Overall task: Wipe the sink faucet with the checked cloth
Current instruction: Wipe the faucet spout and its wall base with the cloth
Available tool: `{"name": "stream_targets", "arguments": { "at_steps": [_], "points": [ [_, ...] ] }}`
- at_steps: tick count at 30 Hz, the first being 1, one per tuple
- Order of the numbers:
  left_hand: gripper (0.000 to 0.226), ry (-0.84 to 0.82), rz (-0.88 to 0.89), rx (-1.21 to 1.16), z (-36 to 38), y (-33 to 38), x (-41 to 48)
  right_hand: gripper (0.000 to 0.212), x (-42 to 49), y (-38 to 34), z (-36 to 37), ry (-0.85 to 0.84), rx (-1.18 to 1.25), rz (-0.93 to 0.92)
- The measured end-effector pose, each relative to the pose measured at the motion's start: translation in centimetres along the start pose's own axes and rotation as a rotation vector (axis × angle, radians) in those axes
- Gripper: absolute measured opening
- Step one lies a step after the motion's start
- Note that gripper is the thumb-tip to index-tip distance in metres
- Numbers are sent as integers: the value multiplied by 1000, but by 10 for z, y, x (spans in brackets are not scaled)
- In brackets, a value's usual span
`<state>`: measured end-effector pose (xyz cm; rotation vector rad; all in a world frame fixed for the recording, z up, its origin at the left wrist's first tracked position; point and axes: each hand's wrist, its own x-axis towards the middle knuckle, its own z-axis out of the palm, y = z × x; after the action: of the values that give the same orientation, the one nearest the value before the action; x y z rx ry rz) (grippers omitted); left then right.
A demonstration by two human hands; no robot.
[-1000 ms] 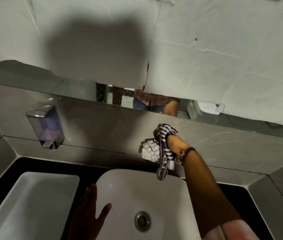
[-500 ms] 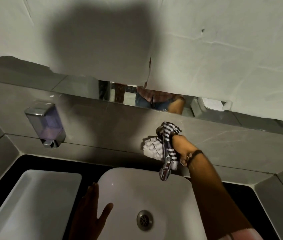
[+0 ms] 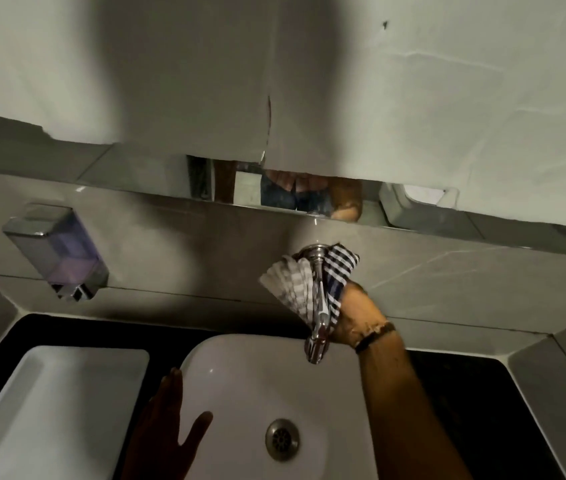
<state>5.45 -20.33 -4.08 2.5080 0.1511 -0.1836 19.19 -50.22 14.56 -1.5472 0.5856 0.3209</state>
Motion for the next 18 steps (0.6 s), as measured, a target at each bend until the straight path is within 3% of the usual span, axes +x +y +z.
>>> {"name": "stream_targets", "arguments": {
  "at_steps": [4, 6, 10, 13, 15, 18],
  "points": [
    [104, -8, 15, -4, 0, -2, -4, 43, -11, -54, 11, 169, -750, -192],
    [111, 10, 26, -12, -1, -1, -6, 37, -27, -73, 32, 149, -1128, -202],
    [108, 27, 57, -23, 2, -3, -7, 52, -42, -79, 67, 437, -1390, -169],
    [104, 31, 70, -21, 2, -6, -8, 37, -44, -66, 81, 570, -1758, -273],
    [103, 28, 70, -22, 1, -7, -10, 32, -44, -68, 79, 504, -1777, -251],
    [107, 32, 68, -18, -1, -4, -12, 34, -39, -79, 65, 296, -1454, -244]
  ]
}}
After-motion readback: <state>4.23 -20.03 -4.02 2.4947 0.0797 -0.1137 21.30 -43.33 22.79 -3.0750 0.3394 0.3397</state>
